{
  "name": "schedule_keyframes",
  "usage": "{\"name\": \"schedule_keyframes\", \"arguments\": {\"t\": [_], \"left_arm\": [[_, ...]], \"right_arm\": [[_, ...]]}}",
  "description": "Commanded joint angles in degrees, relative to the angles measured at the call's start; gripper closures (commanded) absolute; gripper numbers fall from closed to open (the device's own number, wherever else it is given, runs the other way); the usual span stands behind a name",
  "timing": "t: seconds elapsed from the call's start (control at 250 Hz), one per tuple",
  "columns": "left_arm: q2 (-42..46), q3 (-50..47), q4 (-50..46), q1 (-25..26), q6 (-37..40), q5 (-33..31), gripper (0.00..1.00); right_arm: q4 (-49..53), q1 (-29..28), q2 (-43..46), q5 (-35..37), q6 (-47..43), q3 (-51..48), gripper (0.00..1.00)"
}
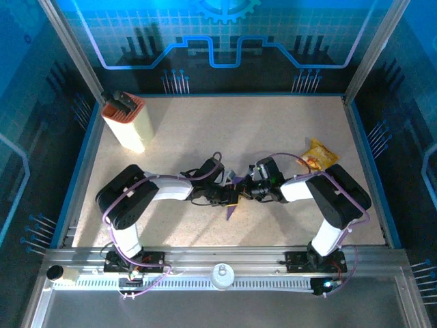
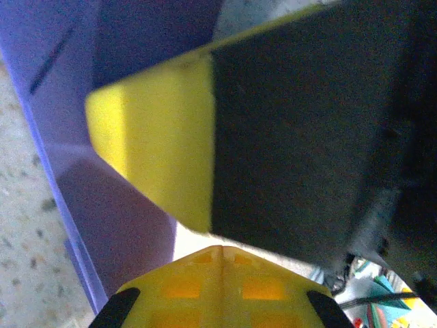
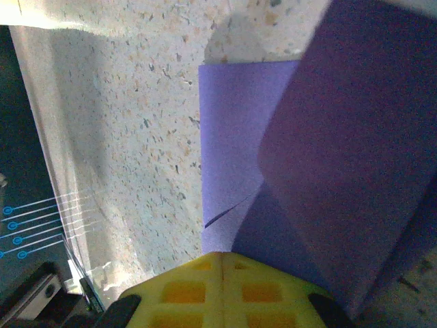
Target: Fold a paper plane with a square sheet of paper (pick it up from the middle)
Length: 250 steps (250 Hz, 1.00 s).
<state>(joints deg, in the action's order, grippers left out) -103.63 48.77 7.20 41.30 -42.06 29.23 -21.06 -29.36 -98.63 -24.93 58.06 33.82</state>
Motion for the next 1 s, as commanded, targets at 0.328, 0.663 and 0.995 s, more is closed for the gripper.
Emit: {"name": "schedule_keyframes", "arguments": {"t": [0.328, 0.663, 0.995], "left_arm": [[-3.32, -7.86, 0.26, -0.39, 0.17, -3.27, 1.0], [-1.9, -18.65, 5.46, -0.01, -1.64, -0.48, 1.0], [-1.52, -18.98, 5.76, 0.01, -1.67, -0.5, 1.0]], "right_arm": [[2.25, -0.56, -1.82, 2.63, 0.07, -2.16, 0.91], [7.64, -0.73, 9.16, 5.23, -6.12, -0.41, 0.89], [6.98, -4.53, 2.74, 4.91, -6.86, 0.54, 0.93]]}}
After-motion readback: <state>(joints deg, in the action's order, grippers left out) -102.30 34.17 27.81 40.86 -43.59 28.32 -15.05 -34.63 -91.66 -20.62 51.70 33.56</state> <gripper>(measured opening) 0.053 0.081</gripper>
